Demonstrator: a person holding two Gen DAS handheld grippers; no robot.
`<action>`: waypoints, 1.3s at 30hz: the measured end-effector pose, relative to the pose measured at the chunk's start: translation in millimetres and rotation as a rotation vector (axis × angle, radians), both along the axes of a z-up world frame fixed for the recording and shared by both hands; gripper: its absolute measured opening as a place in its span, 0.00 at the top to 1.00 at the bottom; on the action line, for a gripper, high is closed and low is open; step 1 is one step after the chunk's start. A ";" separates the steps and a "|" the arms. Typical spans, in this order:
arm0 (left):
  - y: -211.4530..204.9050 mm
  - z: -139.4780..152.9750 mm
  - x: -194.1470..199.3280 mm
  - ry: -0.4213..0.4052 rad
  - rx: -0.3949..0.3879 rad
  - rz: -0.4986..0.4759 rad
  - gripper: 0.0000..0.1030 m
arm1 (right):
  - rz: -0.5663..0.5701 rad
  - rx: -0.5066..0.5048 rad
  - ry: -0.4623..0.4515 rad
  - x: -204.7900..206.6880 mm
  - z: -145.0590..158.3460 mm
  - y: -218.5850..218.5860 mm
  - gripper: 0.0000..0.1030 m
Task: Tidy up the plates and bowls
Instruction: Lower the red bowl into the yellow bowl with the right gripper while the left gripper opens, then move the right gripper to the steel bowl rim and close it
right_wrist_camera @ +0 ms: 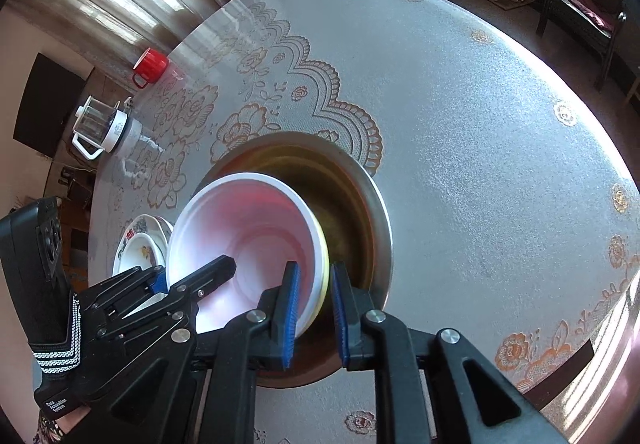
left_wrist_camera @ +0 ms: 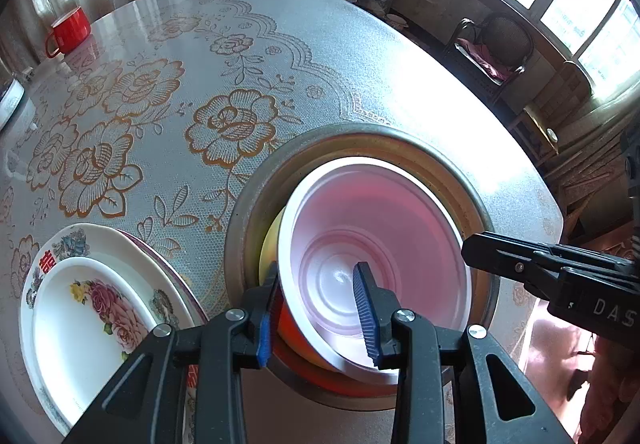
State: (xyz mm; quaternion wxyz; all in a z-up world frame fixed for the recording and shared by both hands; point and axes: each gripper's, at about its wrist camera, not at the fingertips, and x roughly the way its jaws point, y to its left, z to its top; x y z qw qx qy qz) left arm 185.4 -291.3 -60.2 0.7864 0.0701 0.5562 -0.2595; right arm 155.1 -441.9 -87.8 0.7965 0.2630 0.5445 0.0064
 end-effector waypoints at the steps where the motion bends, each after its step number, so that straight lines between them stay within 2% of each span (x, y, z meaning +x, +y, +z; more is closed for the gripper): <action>1: 0.2 2.1 -0.8 -0.008 0.001 -0.001 0.63 | 0.000 0.004 0.001 -0.1 0.1 -0.4 0.84; 3: 0.6 5.3 -2.8 -0.029 0.007 -0.002 0.58 | 0.000 0.012 -0.002 -1.8 0.5 -1.3 0.84; 6: 0.1 3.3 -3.8 -0.049 0.027 -0.010 0.58 | 0.006 0.030 -0.003 -5.4 -1.3 -0.5 0.84; 10: -2.4 1.1 -3.7 -0.086 0.069 -0.026 0.70 | 0.002 0.052 0.006 -6.7 -6.2 0.6 0.84; 15: -10.5 -0.6 -1.9 -0.117 0.088 -0.046 0.74 | 0.012 0.045 0.012 -5.4 -7.4 5.8 0.84; 18: -18.5 -0.4 -4.6 -0.134 0.097 -0.082 0.74 | 0.022 -0.008 0.007 -5.7 -1.8 9.7 0.79; 21: -16.0 0.6 -2.0 -0.098 0.069 -0.096 0.74 | 0.017 -0.040 0.000 -6.0 2.4 6.6 0.78; 24: -2.1 4.6 6.7 -0.051 -0.006 -0.034 0.69 | -0.002 -0.024 -0.016 -7.7 6.8 1.2 0.78; 26: 3.0 7.7 9.6 -0.050 -0.023 -0.011 0.66 | -0.001 -0.030 -0.022 -8.9 9.4 0.7 0.78; 30: 4.9 12.2 5.6 -0.075 -0.005 -0.028 0.67 | 0.014 -0.025 -0.014 -9.1 6.7 4.3 0.78; 32: 1.6 10.3 3.1 -0.083 0.015 -0.046 0.74 | 0.016 -0.020 -0.006 -8.4 3.4 5.4 0.78; 35: -3.9 1.8 2.9 -0.065 0.035 -0.063 0.78 | 0.019 -0.014 0.009 -6.9 -2.0 7.2 0.78; 39: -8.0 -3.1 2.6 -0.089 0.048 -0.063 0.79 | 0.021 -0.031 0.005 -3.0 -6.4 9.5 0.78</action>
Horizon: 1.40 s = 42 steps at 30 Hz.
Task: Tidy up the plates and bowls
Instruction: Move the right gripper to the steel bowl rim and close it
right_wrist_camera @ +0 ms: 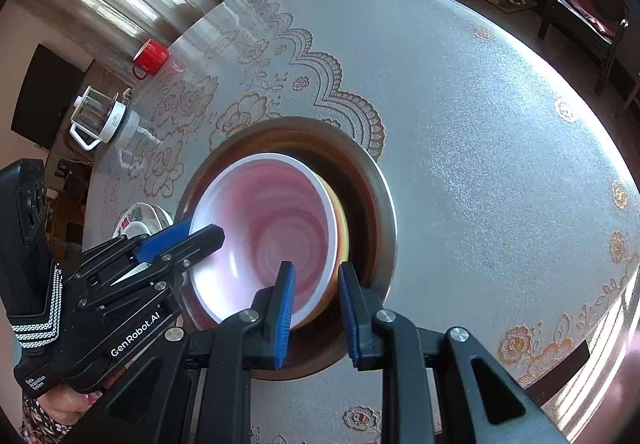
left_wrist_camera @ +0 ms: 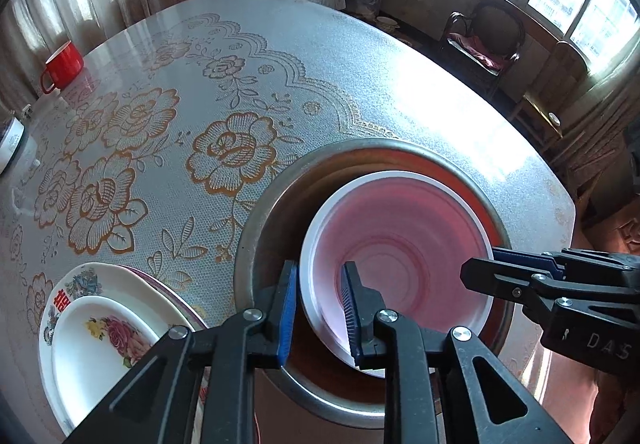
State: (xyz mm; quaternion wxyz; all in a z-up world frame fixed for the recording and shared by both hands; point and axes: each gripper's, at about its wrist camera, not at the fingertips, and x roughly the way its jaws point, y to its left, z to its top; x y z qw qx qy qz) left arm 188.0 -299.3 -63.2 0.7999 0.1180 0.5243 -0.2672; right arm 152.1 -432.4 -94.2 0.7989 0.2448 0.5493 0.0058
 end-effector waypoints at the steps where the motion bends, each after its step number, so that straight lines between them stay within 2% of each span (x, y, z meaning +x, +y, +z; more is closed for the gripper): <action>1: -0.2 -0.4 1.4 0.004 -0.004 0.001 0.79 | -0.008 -0.005 -0.005 1.7 0.2 -0.7 0.78; 4: 6.1 1.9 4.7 0.033 -0.039 0.024 0.77 | -0.024 0.003 -0.013 7.4 1.9 -3.0 0.78; 7: 15.6 8.3 5.0 0.035 -0.067 0.068 0.63 | -0.028 0.013 -0.029 5.8 6.4 -3.9 0.78; 9: 18.4 12.9 3.1 0.034 -0.089 0.079 0.60 | -0.034 0.009 -0.029 3.0 7.7 -5.0 0.78; 12: 15.7 17.7 -2.9 -0.006 -0.058 0.071 0.50 | -0.034 0.019 -0.028 0.8 8.0 -6.9 0.78; 14: 15.9 21.6 -7.2 -0.043 -0.045 0.070 0.40 | -0.025 0.015 -0.029 0.1 8.8 -5.3 0.78; 17: 19.4 24.9 -9.5 -0.058 -0.052 0.078 0.35 | -0.023 0.021 -0.033 -0.4 10.8 -4.6 0.78; 29: 29.2 17.4 -6.3 -0.043 -0.054 0.121 0.33 | -0.043 -0.026 -0.073 -7.9 20.2 -8.1 0.78; 42: 27.9 12.3 -5.8 -0.036 -0.055 0.098 0.33 | -0.107 -0.058 -0.103 -13.8 26.4 -22.6 0.78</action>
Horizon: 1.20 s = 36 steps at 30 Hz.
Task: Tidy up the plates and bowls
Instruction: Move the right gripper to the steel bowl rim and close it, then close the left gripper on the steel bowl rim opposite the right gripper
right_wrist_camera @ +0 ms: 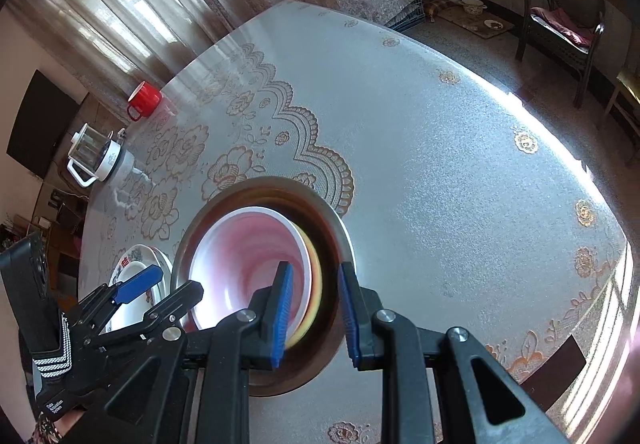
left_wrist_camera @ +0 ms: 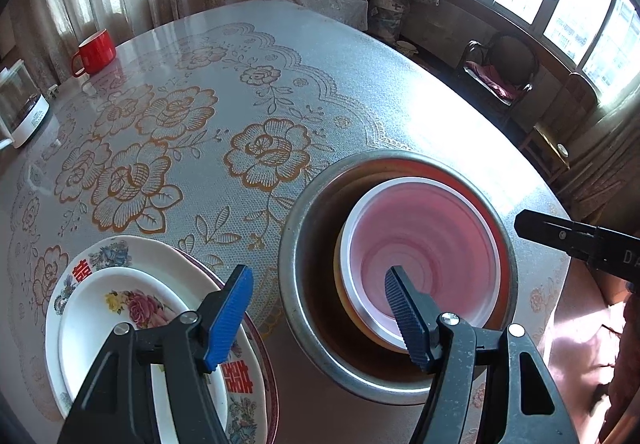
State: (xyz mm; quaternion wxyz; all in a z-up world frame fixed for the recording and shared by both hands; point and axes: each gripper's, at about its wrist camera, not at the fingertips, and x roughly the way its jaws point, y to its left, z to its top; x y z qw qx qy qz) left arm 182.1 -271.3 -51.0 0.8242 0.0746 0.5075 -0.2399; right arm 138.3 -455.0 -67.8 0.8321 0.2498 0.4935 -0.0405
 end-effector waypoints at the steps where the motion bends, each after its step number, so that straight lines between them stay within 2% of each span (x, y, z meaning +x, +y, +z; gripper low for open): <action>1: 0.4 -1.2 1.0 0.006 0.000 0.002 0.33 | -0.005 -0.004 0.004 -0.2 -0.9 -1.3 0.78; 9: 4.8 -2.6 1.1 0.008 0.001 0.013 0.33 | -0.038 -0.011 0.034 -1.1 -11.2 -8.7 0.77; 18: 5.5 -3.0 -2.0 0.002 0.010 0.019 0.31 | -0.051 -0.005 0.021 1.1 -15.0 -16.1 0.76; 36: 11.7 -3.9 9.9 0.001 0.002 0.072 0.31 | 0.017 0.019 0.081 17.0 -41.7 -8.2 0.76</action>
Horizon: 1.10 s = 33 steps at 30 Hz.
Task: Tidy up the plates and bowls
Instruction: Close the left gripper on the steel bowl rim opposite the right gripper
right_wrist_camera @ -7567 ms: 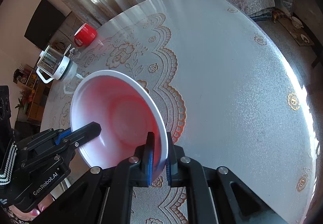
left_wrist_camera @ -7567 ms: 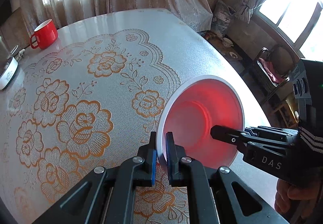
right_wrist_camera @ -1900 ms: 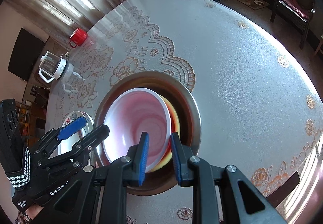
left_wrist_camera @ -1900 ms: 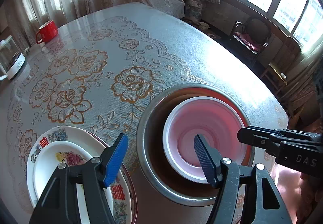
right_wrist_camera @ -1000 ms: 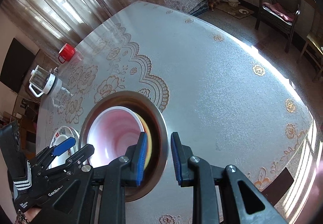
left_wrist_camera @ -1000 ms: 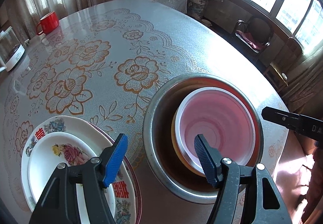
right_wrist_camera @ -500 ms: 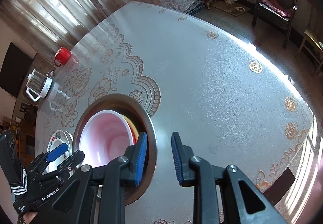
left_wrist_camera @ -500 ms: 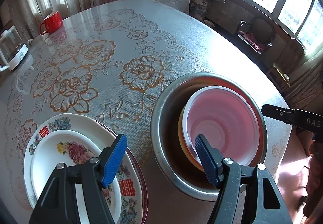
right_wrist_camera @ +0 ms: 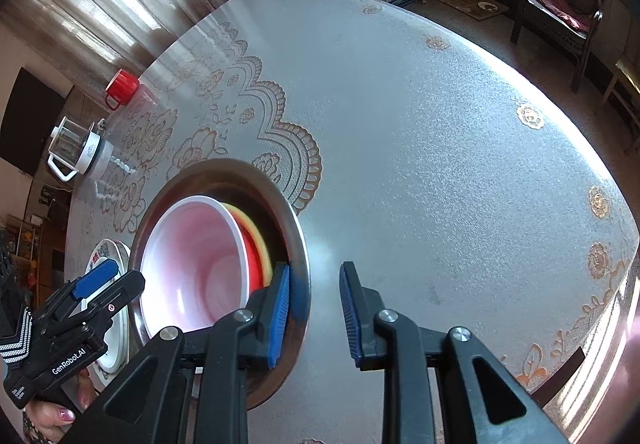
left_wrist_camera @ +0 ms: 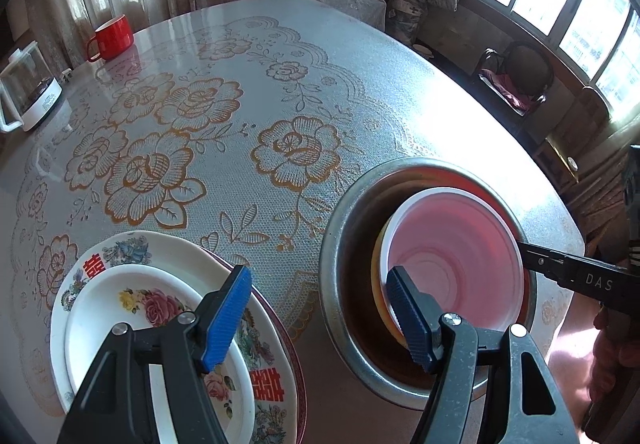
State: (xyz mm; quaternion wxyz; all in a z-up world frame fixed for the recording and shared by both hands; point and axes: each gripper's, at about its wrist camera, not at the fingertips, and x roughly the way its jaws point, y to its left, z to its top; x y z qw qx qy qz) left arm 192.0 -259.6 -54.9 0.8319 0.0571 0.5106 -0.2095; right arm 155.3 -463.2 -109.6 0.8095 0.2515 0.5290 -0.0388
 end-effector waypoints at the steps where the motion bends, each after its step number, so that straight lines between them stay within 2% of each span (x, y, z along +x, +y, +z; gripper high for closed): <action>1: 1.2 0.3 1.2 0.003 -0.005 0.005 0.31 | 0.001 0.004 0.004 0.4 -1.1 0.3 0.76; 10: 3.6 -3.0 7.0 0.018 -0.011 0.015 0.32 | 0.032 0.020 0.020 4.8 -7.7 2.4 0.76; 13: 6.8 -0.9 10.4 0.010 -0.021 0.025 0.38 | 0.042 0.025 0.024 5.6 -10.7 3.0 0.76; 15: 12.5 1.5 14.5 0.013 -0.046 0.053 0.38 | 0.044 0.035 0.026 6.4 -12.0 3.6 0.76; 18: 9.4 -3.3 18.8 0.038 -0.015 0.045 0.39 | 0.058 0.041 0.026 7.9 -14.7 2.9 0.76; 24: -5.1 -11.1 11.0 0.043 0.036 -0.041 0.57 | 0.077 0.055 0.011 9.9 -16.3 3.5 0.82; 25: -6.5 -12.6 10.7 0.049 0.041 -0.048 0.63 | 0.080 0.056 0.010 11.1 -16.3 2.7 0.83; 31: -11.7 -18.5 9.0 0.077 0.046 -0.065 0.83 | 0.108 0.040 0.005 14.8 -14.6 6.2 0.86; 33: -12.8 -19.2 9.1 0.071 0.055 -0.059 0.83 | 0.113 0.039 0.006 16.9 -14.3 7.2 0.87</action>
